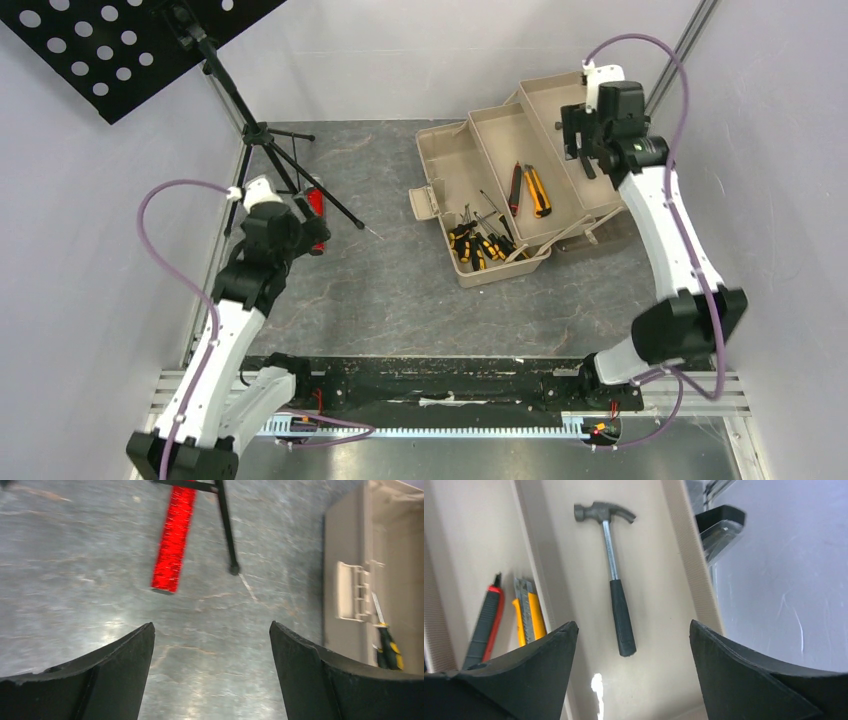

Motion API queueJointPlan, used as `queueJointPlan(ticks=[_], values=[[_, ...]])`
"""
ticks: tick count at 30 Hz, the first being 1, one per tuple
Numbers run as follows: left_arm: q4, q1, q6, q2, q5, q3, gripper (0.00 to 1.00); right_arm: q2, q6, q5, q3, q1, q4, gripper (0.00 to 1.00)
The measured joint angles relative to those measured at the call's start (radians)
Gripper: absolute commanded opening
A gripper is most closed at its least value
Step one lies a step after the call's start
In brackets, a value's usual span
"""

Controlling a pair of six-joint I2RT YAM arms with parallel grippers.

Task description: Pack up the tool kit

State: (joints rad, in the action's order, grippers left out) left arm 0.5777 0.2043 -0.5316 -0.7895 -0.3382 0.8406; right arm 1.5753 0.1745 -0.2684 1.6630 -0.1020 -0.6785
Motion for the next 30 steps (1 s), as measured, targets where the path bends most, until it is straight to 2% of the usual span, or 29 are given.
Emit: queueJointPlan(ticks=[4,7,12,16,23,30], values=[[-0.023,0.023,-0.053,-0.133,0.134,0.063,0.89,-0.216,-0.056,-0.015,-0.186,0.000,0.128,0.90],[-0.029,0.103,-0.086,-0.216,0.161,0.108,0.89,-0.374,-0.100,-0.026,-0.332,0.000,0.236,0.92],[-0.035,0.328,-0.130,-0.369,0.140,0.211,0.89,-0.583,-0.176,-0.029,-0.555,-0.008,0.409,0.94],[-0.034,0.449,-0.168,-0.497,0.104,0.292,0.88,-0.702,-0.210,-0.053,-0.708,-0.053,0.505,0.96],[-0.030,0.565,-0.217,-0.702,0.050,0.411,0.82,-0.883,-0.161,-0.201,-0.906,-0.186,0.630,0.98],[-0.031,0.624,-0.255,-0.890,0.008,0.503,0.67,-1.041,-0.068,-0.359,-0.998,-0.246,0.754,0.98]])
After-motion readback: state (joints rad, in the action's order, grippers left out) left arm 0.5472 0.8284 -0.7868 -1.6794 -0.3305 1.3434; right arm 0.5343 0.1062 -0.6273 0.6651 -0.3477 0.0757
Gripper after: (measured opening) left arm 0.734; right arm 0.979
